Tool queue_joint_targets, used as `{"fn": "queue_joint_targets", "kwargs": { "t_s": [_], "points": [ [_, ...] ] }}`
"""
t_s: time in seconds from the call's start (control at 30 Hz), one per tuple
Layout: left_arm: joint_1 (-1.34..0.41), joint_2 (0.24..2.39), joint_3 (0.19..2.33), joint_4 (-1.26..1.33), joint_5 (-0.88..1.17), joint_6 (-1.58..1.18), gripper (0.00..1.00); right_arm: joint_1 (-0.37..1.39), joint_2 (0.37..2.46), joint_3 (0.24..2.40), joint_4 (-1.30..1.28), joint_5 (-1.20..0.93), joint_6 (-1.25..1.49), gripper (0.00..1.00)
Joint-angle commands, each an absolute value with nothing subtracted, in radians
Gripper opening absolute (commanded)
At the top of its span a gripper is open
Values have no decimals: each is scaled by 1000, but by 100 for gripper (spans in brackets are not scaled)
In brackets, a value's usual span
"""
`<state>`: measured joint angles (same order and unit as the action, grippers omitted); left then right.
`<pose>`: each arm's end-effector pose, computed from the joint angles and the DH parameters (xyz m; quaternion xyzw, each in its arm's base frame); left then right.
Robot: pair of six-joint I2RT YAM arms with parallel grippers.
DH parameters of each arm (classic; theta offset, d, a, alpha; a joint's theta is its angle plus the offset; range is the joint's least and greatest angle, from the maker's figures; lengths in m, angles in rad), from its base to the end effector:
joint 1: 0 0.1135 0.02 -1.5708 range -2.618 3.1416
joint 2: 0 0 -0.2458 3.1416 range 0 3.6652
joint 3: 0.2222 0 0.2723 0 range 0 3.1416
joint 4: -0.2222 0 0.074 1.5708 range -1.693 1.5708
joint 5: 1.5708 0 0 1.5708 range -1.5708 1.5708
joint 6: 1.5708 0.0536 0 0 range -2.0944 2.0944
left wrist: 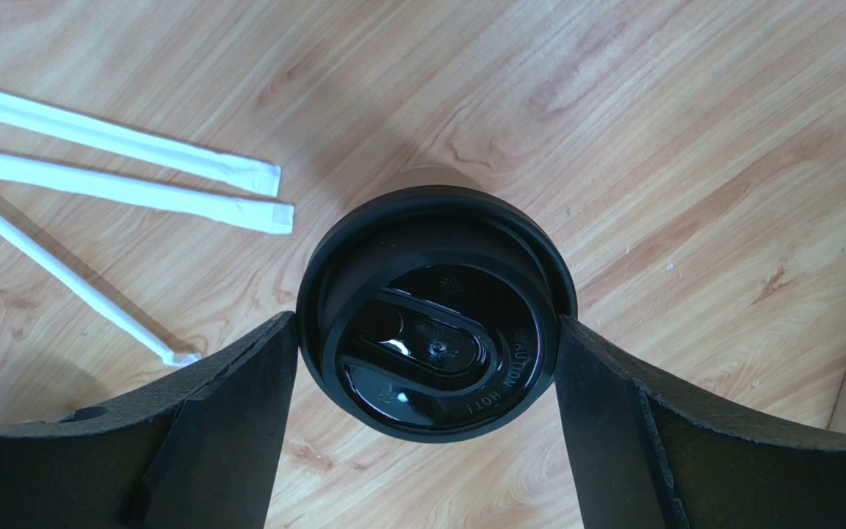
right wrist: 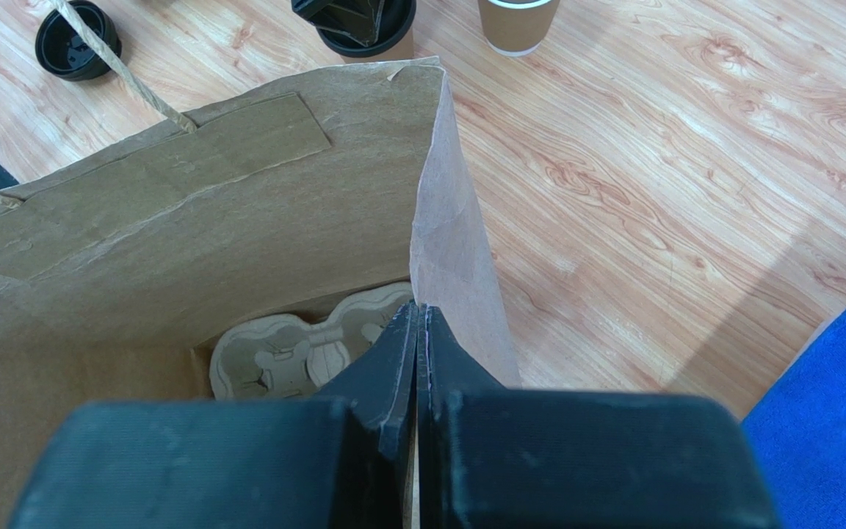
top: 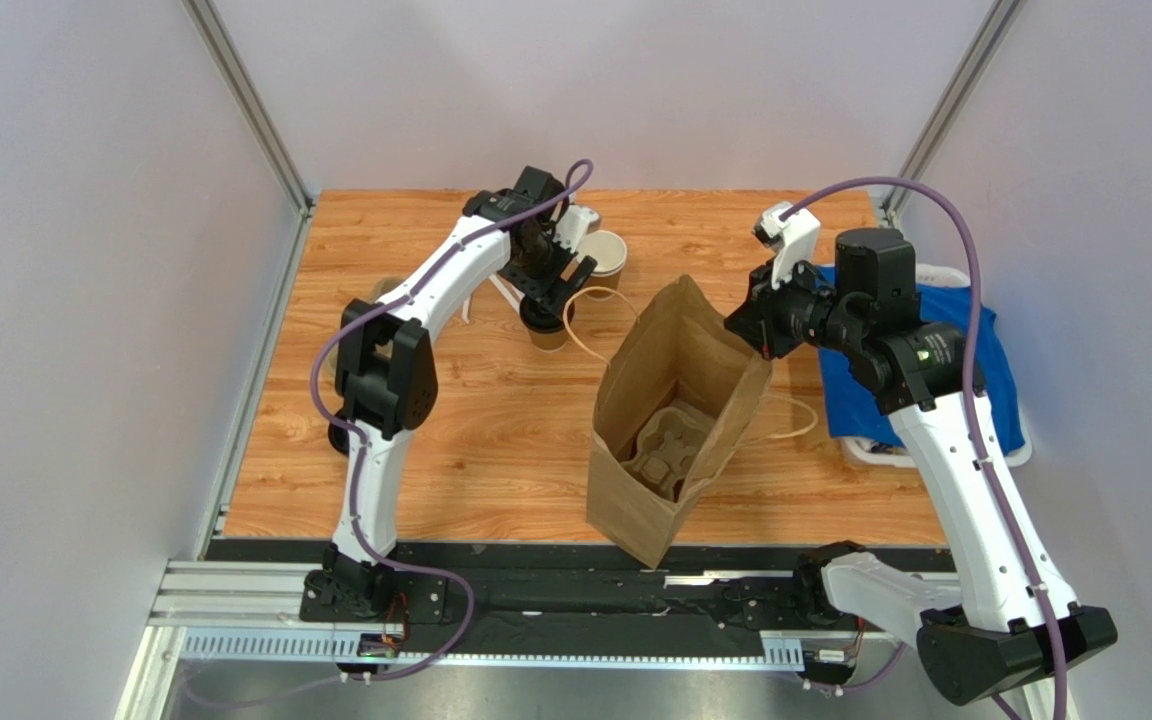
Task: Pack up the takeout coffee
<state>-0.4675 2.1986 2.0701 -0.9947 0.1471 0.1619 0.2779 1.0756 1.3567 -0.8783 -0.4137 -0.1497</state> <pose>0.4343 -0.2280 0.2234 0.3165 0.9196 -0.1045 0.2079 0.2283 0.0875 0.3919 -0.2774 0.8249 0.2105 0.4453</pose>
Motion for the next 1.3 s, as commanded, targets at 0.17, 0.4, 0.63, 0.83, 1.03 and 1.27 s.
{"fn": "queue_joint_targets", "kwargs": {
  "t_s": [0.17,0.4,0.63,0.83,1.03,1.27],
  "points": [
    [-454,1994,1999,-1057,155,170,48,275,1071,1390,-871,-472,-133,0],
    [-414,1841,1987,-1109,205,179,41,275,1074,1411,-873,-491,-132,0],
    [-380,1640,2048,-1150,285,195,40,275,1055,1413,-862,-578,-147,0],
    [-382,1517,2132,-1170,339,195,40,275,1046,1416,-839,-563,-120,0],
    [-382,1529,2281,-1287,432,196,40,275,1040,1382,-876,-448,-48,0],
    [-553,1499,2433,-1287,519,236,39,275,1037,1371,-919,-411,-34,0]
  ]
}}
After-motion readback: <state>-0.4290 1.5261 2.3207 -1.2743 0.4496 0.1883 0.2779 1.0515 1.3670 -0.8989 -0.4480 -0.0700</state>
